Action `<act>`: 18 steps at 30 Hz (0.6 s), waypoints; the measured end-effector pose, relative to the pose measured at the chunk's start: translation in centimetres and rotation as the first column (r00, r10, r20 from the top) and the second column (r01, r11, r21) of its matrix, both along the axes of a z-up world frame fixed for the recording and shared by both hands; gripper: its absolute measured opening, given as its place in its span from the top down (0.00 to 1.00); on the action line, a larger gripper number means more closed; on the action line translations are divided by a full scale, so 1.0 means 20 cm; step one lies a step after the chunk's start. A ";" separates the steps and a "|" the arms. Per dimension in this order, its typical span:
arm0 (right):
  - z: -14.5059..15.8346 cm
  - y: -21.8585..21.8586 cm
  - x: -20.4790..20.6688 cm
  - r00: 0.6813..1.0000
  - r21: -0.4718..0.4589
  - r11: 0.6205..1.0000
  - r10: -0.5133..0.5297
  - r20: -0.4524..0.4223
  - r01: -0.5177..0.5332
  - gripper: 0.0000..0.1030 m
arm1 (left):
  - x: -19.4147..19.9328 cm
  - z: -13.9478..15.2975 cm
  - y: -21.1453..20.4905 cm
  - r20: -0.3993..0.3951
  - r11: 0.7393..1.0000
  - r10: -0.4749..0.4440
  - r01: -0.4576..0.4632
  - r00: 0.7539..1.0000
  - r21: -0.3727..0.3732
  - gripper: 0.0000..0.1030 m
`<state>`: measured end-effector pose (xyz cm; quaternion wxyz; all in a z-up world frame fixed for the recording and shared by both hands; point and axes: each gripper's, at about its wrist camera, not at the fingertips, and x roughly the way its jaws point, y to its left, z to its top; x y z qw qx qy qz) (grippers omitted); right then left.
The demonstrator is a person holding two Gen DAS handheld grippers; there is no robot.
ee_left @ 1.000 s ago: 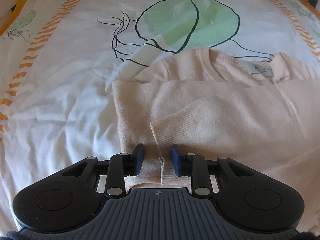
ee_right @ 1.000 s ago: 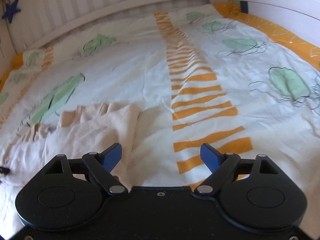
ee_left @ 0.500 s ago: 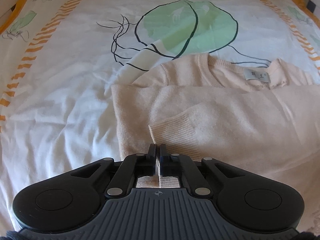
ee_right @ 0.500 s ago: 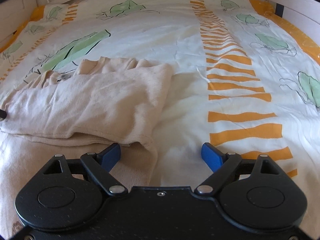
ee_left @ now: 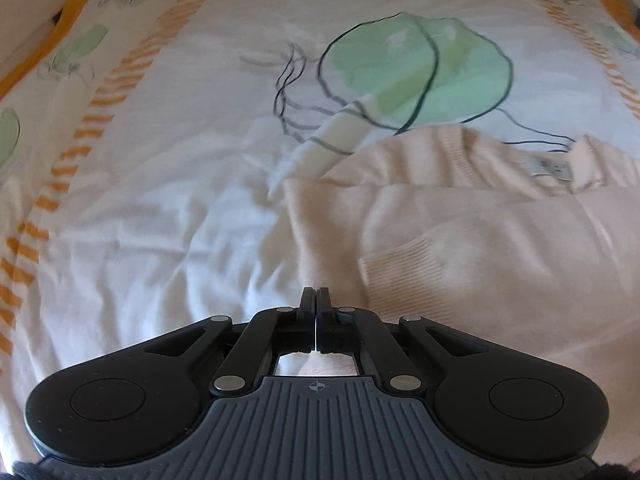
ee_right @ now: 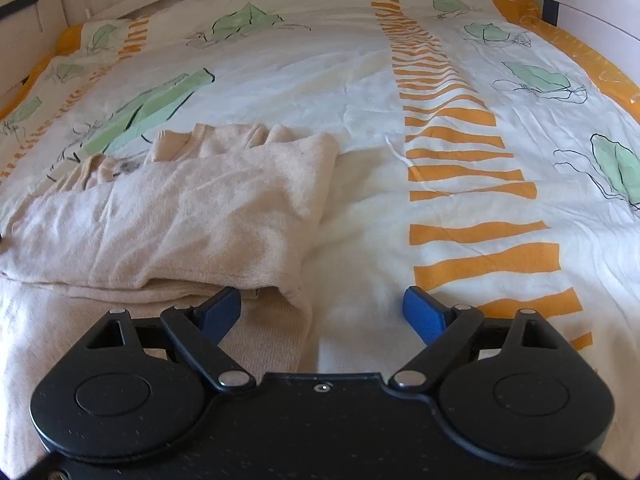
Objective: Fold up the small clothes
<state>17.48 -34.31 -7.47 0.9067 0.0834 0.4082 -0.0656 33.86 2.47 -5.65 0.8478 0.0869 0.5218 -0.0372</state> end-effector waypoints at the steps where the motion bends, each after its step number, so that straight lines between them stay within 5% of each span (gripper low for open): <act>1: 0.01 -0.01 0.00 1.000 0.011 1.000 -0.003 0.011 0.003 0.13 | 0.00 0.00 0.01 -0.006 1.000 0.012 -0.012 1.000 -0.004 1.00; 9: 0.12 -0.06 -0.05 0.976 0.036 0.996 -0.082 0.202 0.077 0.11 | -0.08 0.05 -0.08 0.051 0.998 -0.059 0.057 0.997 0.026 0.97; 18: 0.07 -0.17 -0.02 0.972 0.108 0.978 -0.190 0.137 0.176 0.11 | -0.15 0.10 -0.32 0.105 0.980 -0.196 0.192 0.975 0.043 0.97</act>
